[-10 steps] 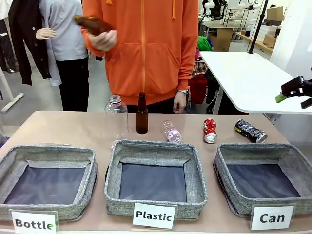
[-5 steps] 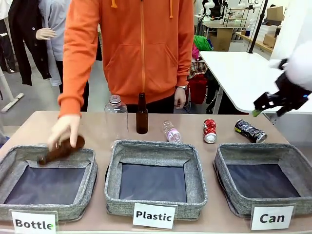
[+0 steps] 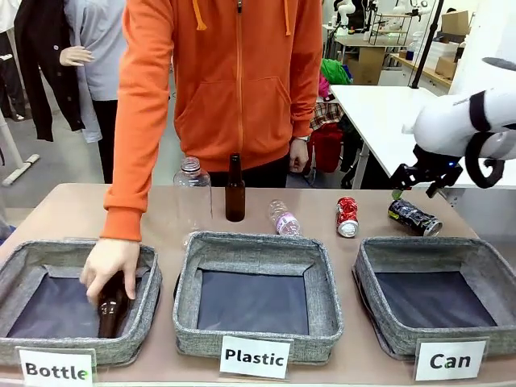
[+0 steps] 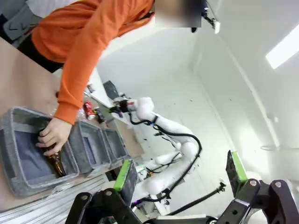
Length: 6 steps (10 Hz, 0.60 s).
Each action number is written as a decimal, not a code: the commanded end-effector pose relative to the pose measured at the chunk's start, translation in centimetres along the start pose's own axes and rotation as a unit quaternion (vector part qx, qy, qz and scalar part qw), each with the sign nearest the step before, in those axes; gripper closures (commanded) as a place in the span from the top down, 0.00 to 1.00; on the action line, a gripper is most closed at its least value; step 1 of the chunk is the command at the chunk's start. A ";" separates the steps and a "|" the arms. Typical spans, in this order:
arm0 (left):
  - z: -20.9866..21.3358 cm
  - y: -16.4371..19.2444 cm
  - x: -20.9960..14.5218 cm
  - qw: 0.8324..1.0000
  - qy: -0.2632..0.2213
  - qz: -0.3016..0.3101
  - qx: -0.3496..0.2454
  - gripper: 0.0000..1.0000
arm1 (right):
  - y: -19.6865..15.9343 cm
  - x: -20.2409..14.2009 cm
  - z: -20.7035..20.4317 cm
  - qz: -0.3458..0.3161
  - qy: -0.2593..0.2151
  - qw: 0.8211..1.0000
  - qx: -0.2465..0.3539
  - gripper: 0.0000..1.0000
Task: Sort the can waste into the basket.
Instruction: Pick up the can waste from the table and place it in the right Fabric basket.
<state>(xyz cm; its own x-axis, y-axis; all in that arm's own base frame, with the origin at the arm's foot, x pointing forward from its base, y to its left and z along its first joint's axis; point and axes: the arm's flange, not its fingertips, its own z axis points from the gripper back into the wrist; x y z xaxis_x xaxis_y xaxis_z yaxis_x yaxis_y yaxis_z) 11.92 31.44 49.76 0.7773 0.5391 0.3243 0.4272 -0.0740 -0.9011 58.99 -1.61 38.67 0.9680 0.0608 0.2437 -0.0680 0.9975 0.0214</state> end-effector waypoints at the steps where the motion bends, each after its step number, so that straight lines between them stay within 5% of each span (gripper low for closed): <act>1: 2.2 -1.4 0.2 1.000 0.024 0.017 -0.006 1.00 | -0.6 2.7 -1.6 -0.019 0.031 0.999 -0.010 1.00; 6: -2.2 0.9 0.2 0.995 0.086 0.051 0.000 1.00 | -1.9 3.7 -5.5 -0.027 0.075 0.997 -0.018 1.00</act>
<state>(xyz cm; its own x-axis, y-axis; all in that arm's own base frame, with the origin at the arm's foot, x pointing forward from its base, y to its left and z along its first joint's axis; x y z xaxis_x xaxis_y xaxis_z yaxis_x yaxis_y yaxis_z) 13.46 30.36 49.63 0.8553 0.4275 0.2928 0.3707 -0.1100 -0.9222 63.21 -3.33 33.48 0.9931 0.0295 0.1132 -0.0335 0.9989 0.0329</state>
